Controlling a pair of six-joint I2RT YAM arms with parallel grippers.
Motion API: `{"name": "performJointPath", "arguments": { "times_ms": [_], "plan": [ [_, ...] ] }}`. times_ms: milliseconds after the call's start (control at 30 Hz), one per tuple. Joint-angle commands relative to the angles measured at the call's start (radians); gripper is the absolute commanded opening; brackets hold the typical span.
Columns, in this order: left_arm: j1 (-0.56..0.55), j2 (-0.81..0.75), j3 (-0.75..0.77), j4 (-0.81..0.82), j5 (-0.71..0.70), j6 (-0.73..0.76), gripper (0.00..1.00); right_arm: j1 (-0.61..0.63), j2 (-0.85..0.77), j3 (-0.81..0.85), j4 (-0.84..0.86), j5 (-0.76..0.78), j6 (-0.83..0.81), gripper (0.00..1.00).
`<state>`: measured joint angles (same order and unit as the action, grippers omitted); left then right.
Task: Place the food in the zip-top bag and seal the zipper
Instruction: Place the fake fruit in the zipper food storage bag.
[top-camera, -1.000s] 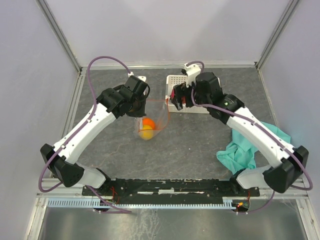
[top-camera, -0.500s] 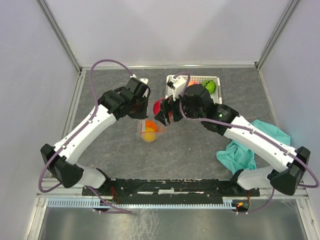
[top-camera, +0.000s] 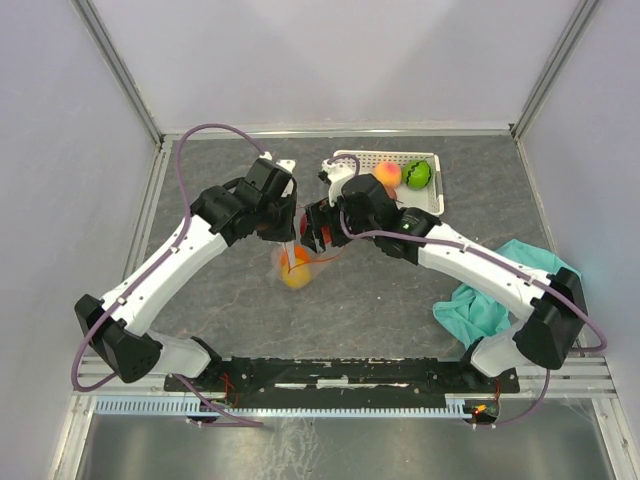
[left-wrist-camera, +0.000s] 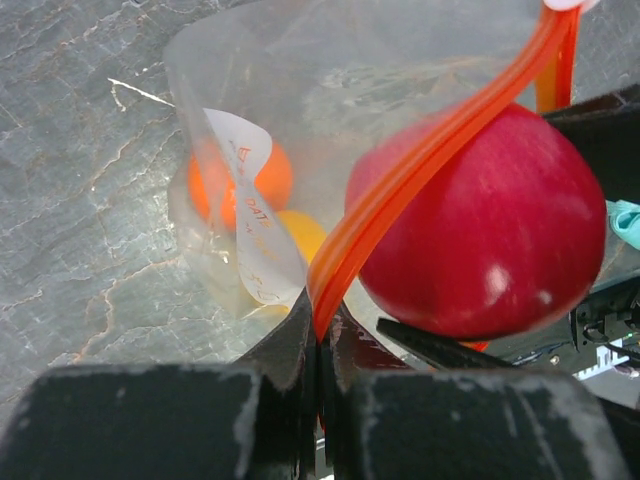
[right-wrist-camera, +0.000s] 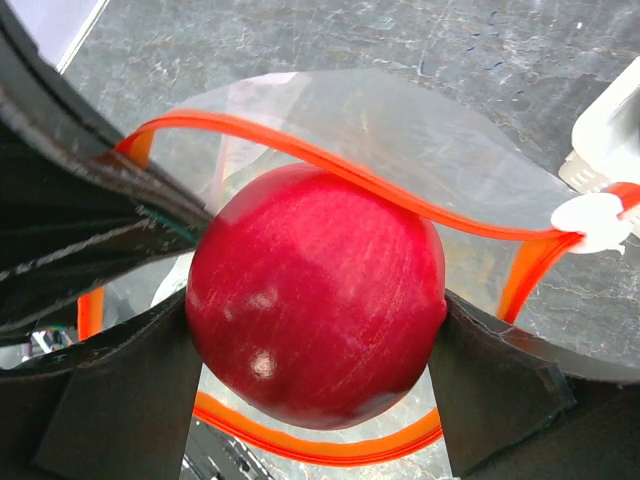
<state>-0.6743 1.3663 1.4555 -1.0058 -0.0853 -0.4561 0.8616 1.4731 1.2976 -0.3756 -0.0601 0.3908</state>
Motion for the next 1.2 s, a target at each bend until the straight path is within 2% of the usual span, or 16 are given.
{"name": "performJointPath", "arguments": {
  "times_ms": [0, 267, 500, 800, 967, 1167],
  "plan": [
    [0.001, -0.034, -0.004, 0.058, 0.042, 0.021, 0.03, 0.0, 0.019, 0.013, 0.069, 0.13, 0.04, 0.83],
    [0.002, -0.038, -0.013, 0.076, 0.1, 0.0, 0.03, 0.0, 0.073, 0.038, 0.084, 0.206, 0.128, 0.88],
    [0.001, -0.033, -0.027, 0.122, 0.196, -0.051, 0.03, 0.001, 0.097, 0.059, 0.075, 0.269, 0.263, 0.91],
    [0.0, -0.029, -0.041, 0.158, 0.228, -0.111, 0.03, 0.0, 0.115, 0.113, 0.004, 0.311, 0.442, 0.97],
    [0.002, -0.032, -0.048, 0.171, 0.216, -0.129, 0.03, 0.001, 0.105, 0.136, -0.008, 0.291, 0.438, 0.98],
    [0.002, -0.027, -0.051, 0.154, 0.174, -0.14, 0.03, 0.001, 0.035, 0.147, -0.032, 0.236, 0.328, 0.97]
  ]
}}
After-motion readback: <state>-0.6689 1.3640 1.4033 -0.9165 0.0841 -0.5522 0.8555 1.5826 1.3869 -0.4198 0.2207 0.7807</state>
